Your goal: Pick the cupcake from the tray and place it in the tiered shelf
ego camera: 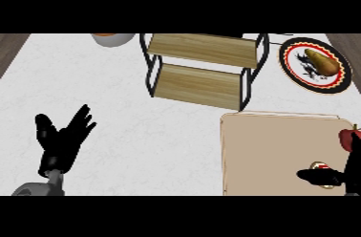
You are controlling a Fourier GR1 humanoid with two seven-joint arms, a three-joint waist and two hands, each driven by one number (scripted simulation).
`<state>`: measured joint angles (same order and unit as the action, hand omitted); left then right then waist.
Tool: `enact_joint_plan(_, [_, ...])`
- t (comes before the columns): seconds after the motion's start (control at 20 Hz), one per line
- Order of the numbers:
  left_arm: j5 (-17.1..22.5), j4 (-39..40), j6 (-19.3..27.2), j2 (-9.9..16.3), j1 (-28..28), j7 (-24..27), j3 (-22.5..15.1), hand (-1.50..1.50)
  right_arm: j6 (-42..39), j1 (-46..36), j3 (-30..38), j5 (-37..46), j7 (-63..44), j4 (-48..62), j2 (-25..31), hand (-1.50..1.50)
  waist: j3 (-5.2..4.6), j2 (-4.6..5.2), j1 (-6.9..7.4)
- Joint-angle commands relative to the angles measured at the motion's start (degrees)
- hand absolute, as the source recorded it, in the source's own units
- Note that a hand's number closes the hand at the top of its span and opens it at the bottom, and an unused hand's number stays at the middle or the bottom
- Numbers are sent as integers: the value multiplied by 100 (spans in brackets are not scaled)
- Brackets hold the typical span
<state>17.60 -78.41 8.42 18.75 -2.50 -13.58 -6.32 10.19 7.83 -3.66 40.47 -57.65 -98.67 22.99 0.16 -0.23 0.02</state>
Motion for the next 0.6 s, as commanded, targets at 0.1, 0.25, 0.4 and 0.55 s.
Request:
enact_joint_plan(0.1, [-56,146,-288,-96,305,212,133,0,-587,-53,70,-372,391,321,-26,150,-16,23,17])
enact_joint_plan(0.25, [-18,119,-234,-15,-147,-218,148,0,-908,-210,-564,-153,730,784,-4,150,-13,36,47])
enact_joint_plan(0.4, [-76,-49,-364,-7,314,-8,258,0,-751,-119,-122,-416,1097,610,-69,150,-15,21,15])
enact_joint_plan(0.55, [-158,-235,-233,-52,270,-333,220,0,-392,-203,-301,-111,1182,726,-403,150,-13,21,20])
